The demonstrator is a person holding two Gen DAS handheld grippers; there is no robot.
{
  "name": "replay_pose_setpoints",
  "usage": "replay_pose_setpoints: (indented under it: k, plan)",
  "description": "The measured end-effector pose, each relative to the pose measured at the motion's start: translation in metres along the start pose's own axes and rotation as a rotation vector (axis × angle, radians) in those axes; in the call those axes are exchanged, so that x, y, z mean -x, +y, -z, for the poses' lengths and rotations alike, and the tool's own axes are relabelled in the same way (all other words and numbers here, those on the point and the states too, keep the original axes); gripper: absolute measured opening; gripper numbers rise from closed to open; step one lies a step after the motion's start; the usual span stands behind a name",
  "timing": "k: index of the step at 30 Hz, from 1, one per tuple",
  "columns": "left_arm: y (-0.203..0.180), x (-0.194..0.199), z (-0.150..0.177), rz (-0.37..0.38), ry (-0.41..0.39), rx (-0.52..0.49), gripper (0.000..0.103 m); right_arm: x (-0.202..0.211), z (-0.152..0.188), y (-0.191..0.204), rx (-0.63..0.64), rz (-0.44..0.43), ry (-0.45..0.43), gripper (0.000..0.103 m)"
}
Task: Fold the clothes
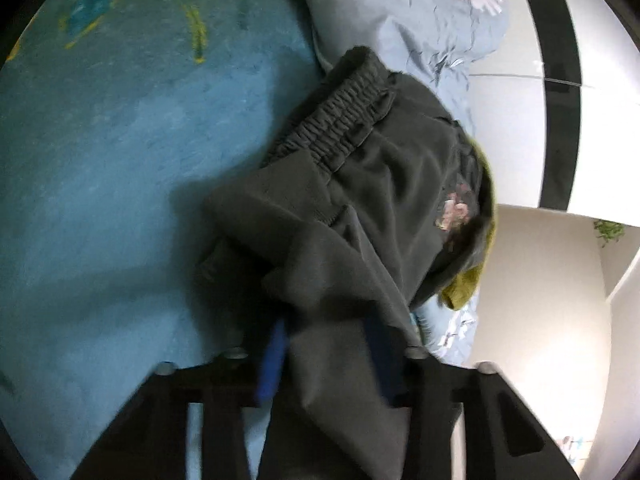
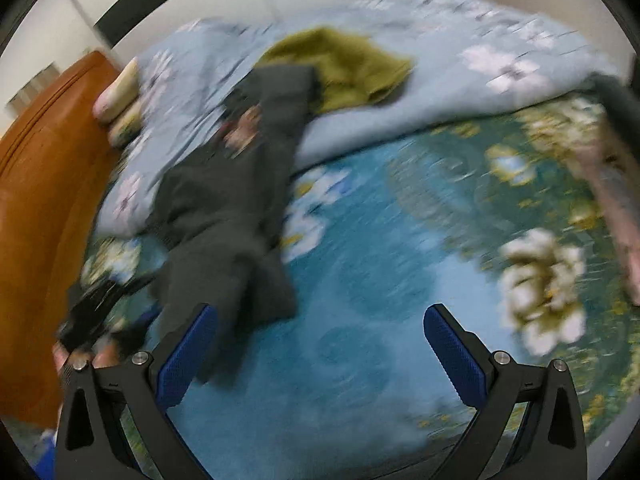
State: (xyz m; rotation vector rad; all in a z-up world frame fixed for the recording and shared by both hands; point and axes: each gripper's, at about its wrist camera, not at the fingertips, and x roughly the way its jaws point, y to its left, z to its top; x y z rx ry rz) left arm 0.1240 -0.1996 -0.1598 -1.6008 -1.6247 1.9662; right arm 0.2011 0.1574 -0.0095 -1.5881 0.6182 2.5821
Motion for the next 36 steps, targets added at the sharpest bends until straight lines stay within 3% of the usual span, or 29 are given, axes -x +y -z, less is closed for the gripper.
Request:
replay_pose_setpoints:
  k: [2, 6, 9, 12, 15, 20, 22, 25, 28, 29, 31, 32, 33, 36]
  plan:
    - [-0.006, -0.003, -0.001, -0.014, -0.003, -0.021, 0.011, -0.014, 0.005, 0.021, 0.040, -0.034, 0.061, 0.103]
    - [-0.044, 0.018, 0.009, -0.091, -0.050, -0.247, 0.008, -0.043, 0.020, 0.076, 0.177, -0.026, 0.128, 0.101]
    - [-0.067, 0.033, 0.016, -0.031, -0.078, -0.363, 0.007, -0.054, 0.026, 0.108, 0.285, -0.007, 0.129, 0.092]
    - [-0.106, 0.045, 0.025, 0.073, -0.064, -0.461, 0.007, -0.056, 0.028, 0.119, 0.311, -0.012, 0.123, 0.092]
    - [-0.157, 0.045, 0.046, 0.178, 0.003, -0.606, 0.006, -0.046, 0.024, 0.108, 0.290, 0.026, 0.076, 0.092]
    - [-0.219, 0.019, 0.087, 0.275, 0.149, -0.749, 0.006, -0.031, 0.006, 0.088, 0.202, 0.046, -0.011, 0.092]
    - [-0.234, 0.009, 0.105, 0.302, 0.204, -0.784, 0.006, -0.025, -0.001, 0.080, 0.166, 0.052, -0.046, 0.088]
    - [-0.243, -0.001, 0.124, 0.307, 0.249, -0.812, 0.007, -0.019, -0.011, 0.069, 0.102, 0.060, -0.091, 0.069]
    - [-0.236, -0.007, 0.138, 0.270, 0.334, -0.811, 0.010, -0.017, -0.014, 0.053, 0.020, 0.025, -0.102, 0.030]
    - [-0.229, -0.007, 0.140, 0.251, 0.358, -0.801, 0.015, -0.019, -0.014, 0.039, -0.035, 0.013, -0.096, 0.009]
    - [-0.211, -0.007, 0.140, 0.221, 0.399, -0.768, 0.028, -0.023, -0.013, 0.007, -0.155, -0.008, -0.080, 0.006]
    - [-0.197, -0.005, 0.133, 0.206, 0.395, -0.737, 0.040, -0.025, -0.012, -0.008, -0.215, -0.019, -0.072, 0.005]
    - [-0.178, -0.001, 0.121, 0.154, 0.360, -0.699, 0.045, -0.027, -0.011, -0.024, -0.274, -0.030, -0.064, 0.004]
    - [-0.109, 0.013, 0.076, -0.067, 0.222, -0.546, 0.045, -0.016, -0.001, -0.078, -0.450, -0.048, -0.099, 0.003]
